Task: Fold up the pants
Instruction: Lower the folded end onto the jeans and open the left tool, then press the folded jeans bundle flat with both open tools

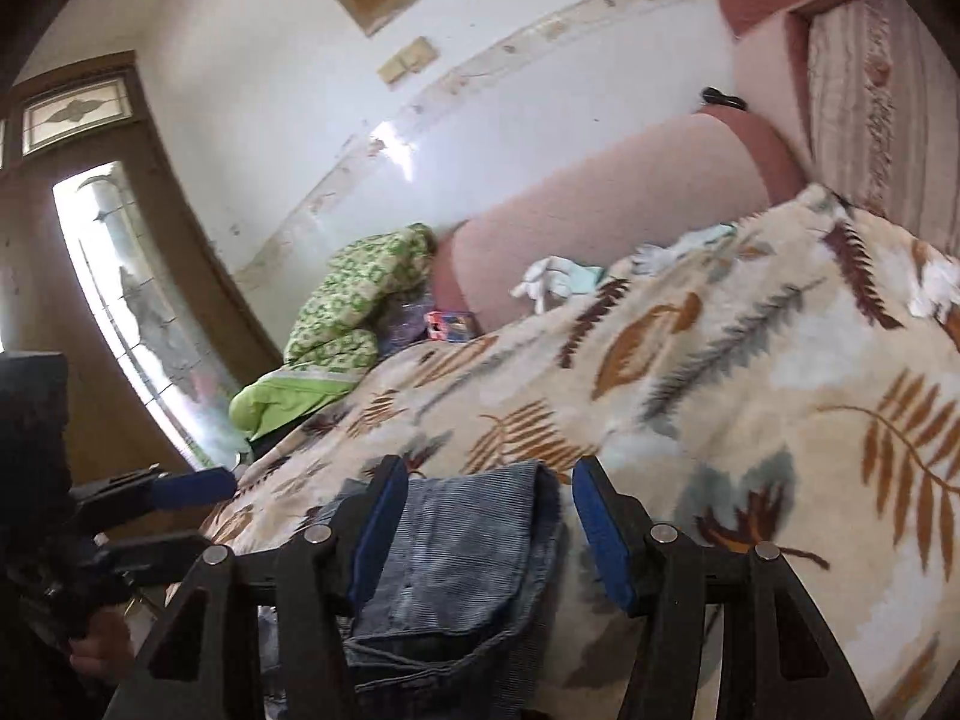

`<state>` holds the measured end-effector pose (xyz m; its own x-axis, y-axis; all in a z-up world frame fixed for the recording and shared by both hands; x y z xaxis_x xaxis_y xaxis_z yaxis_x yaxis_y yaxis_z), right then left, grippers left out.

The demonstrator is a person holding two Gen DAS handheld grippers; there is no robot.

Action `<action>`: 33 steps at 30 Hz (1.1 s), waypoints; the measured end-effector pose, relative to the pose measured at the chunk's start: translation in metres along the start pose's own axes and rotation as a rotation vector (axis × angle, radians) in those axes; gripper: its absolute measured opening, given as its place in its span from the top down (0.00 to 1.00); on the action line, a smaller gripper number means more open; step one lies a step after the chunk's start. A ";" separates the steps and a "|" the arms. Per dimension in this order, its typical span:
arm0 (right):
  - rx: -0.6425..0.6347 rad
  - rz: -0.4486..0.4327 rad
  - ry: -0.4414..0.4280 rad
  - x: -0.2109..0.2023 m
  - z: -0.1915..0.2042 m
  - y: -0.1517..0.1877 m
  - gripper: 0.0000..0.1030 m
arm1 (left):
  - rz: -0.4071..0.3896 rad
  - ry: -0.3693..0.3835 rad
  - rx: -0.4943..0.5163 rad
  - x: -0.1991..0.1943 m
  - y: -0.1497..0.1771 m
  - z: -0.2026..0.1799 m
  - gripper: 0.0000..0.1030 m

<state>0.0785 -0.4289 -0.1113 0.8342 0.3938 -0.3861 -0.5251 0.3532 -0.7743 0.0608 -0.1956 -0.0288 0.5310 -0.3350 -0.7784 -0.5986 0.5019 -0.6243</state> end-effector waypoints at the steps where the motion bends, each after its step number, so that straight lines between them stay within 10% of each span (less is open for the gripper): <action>1: -0.018 0.001 -0.033 -0.001 0.009 0.002 0.41 | 0.021 -0.033 -0.015 0.005 0.006 0.009 0.25; 7: -0.028 0.126 -0.210 0.022 0.035 0.017 0.41 | 0.165 -0.137 -0.106 0.033 0.054 0.043 0.25; 19: -0.164 0.416 -0.077 0.077 0.057 0.059 0.41 | 0.250 -0.147 -0.165 0.069 0.074 0.047 0.21; 33: -0.007 0.418 -0.067 0.035 0.038 0.077 0.40 | 0.249 -0.296 -0.012 0.081 0.074 0.029 0.07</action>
<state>0.0611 -0.3556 -0.1657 0.5370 0.5561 -0.6343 -0.8145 0.1460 -0.5615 0.0766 -0.1628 -0.1360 0.5179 0.0417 -0.8544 -0.7371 0.5287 -0.4210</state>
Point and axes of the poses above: each gripper's, at about its wrist camera, not at the fingertips, and x roughly the way its jaws point, z to its left, y to its underside, the point moved 1 cm from there along x, roughly the way its jaws point, and after that the axes turned 6 degrees about z, right-handed, at the moved point
